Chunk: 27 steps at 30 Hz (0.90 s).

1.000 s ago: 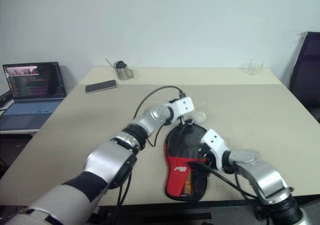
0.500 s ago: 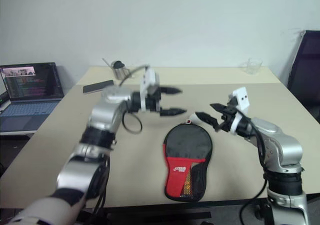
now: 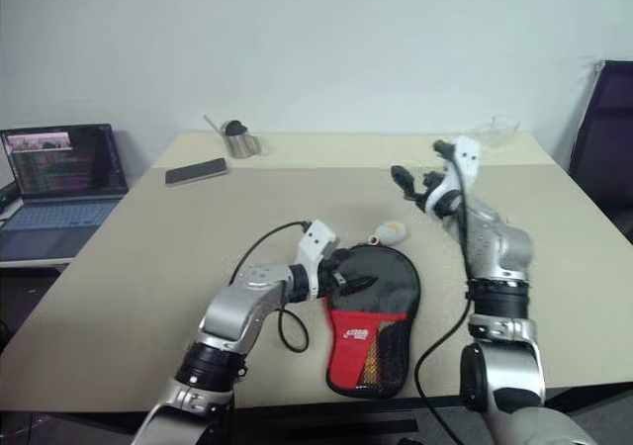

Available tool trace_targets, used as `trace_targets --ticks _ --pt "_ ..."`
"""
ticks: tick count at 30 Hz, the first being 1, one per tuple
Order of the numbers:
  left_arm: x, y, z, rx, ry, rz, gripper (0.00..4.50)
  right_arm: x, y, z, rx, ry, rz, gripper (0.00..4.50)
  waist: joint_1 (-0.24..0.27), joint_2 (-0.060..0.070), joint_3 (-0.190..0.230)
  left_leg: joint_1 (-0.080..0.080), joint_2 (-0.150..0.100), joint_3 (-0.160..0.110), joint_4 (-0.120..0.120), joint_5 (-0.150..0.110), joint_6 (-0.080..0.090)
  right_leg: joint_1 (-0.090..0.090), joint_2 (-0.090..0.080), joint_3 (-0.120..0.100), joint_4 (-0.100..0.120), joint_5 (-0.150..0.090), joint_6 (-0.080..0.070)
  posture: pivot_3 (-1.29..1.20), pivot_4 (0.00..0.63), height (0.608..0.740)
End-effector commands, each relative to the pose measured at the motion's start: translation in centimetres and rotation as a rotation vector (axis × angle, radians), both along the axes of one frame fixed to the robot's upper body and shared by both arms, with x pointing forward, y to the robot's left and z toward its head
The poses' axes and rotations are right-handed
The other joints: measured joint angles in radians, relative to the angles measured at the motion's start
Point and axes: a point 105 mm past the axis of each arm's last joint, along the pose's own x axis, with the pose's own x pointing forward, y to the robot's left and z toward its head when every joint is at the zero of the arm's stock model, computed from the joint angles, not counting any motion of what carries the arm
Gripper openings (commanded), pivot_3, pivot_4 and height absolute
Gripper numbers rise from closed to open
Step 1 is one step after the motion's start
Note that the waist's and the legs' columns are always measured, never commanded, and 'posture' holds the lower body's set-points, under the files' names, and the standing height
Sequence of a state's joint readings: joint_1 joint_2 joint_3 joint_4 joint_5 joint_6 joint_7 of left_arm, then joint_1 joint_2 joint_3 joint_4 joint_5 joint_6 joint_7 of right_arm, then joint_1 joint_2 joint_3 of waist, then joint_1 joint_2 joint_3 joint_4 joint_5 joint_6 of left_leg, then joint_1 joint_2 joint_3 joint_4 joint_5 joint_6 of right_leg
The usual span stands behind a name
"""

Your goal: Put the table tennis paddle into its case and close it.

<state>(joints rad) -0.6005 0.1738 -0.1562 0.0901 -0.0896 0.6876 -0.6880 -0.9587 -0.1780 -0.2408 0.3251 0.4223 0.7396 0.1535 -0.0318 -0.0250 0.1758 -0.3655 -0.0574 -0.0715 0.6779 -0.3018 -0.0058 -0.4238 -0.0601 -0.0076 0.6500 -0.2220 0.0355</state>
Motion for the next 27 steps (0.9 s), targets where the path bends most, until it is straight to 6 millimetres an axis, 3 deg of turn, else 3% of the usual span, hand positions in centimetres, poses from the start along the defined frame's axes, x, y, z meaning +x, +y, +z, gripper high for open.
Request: trace_targets --ticks 1,7,14,19,22,27 --pt "0.5 0.4 -2.1 0.047 0.033 0.072 4.47 1.9 0.6 -1.7 -0.096 0.056 -0.129 4.50 -0.001 0.000 0.000 0.000 0.000 0.000 0.000 0.000 0.000 0.000 0.000 0.000 0.000 0.000 0.000 0.00 0.150 0.740" --pt "0.5 0.6 -2.8 0.023 0.074 0.120 4.47 3.2 3.1 -6.3 -0.175 0.219 -0.156 4.50 0.000 0.001 -0.001 0.000 0.000 0.001 0.000 0.000 0.000 0.000 -0.001 0.001 0.000 0.000 0.000 0.00 0.150 0.740" --pt "0.2 1.1 -2.0 0.030 0.045 0.134 4.47 3.2 3.9 -8.5 -0.247 0.297 -0.172 4.50 -0.001 0.002 -0.001 0.001 0.000 0.001 0.000 0.000 0.000 0.000 -0.001 0.001 0.000 0.000 0.000 0.00 0.150 0.740" --pt "-0.7 -2.6 -1.0 -0.032 0.015 -0.052 4.47 3.3 3.4 -8.8 -0.247 0.307 -0.209 4.50 -0.001 0.002 -0.001 0.000 0.000 0.000 0.000 0.000 0.000 0.000 0.000 0.000 0.000 0.000 0.000 0.00 0.150 0.740" --pt "-1.2 -3.5 -2.1 -0.048 0.040 -0.115 4.50 3.4 3.4 -8.6 -0.239 0.300 -0.208 3.92 0.000 0.002 -0.001 0.000 -0.001 0.000 0.000 0.000 0.000 0.001 -0.001 0.000 -0.001 0.000 0.000 0.00 0.150 0.740" --pt "-1.4 -4.0 -4.2 -0.048 0.127 -0.147 4.50 3.5 3.3 -8.4 -0.236 0.297 -0.212 2.25 0.000 0.002 -0.002 0.000 0.000 0.000 -0.001 0.000 0.000 0.001 -0.001 0.000 -0.001 0.000 0.000 0.00 0.150 0.740"
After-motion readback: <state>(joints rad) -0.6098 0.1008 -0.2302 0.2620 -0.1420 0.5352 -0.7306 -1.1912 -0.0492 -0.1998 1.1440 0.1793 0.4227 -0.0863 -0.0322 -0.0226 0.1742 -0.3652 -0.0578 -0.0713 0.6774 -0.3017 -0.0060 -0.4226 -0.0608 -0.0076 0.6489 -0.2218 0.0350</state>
